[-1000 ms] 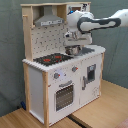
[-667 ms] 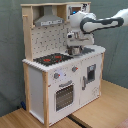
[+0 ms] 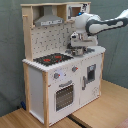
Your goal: Play with the kitchen
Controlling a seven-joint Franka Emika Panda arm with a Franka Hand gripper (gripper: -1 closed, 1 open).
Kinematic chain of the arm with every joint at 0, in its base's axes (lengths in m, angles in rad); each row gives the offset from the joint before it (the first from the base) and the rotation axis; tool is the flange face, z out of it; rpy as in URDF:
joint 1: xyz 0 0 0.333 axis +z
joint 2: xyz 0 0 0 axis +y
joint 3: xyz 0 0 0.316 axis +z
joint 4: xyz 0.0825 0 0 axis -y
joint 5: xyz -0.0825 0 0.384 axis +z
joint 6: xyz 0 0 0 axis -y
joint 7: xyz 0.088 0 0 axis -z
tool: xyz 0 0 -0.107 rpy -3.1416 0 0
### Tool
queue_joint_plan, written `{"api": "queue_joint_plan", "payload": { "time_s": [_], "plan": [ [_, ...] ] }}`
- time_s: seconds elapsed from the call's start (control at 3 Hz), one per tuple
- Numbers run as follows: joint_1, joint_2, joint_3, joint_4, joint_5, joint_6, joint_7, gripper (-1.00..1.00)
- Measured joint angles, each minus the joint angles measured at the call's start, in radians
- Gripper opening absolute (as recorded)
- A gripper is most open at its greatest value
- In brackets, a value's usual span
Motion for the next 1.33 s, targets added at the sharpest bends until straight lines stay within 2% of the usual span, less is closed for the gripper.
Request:
{"api": "queue_joint_plan", "payload": {
  "time_s": [0.67,1.0,1.33],
  "plan": [
    [-0.001,0.12,0.0,-0.111,-0.09,0.075,0.063,-1.0],
    [-0.005,0.129,-0.049,-0.113,-0.132,0.141,0.109,-1.0],
    [-0.005,0.076,-0.115,-0.124,-0.132,0.202,0.11,-1.0]
  ]
}}
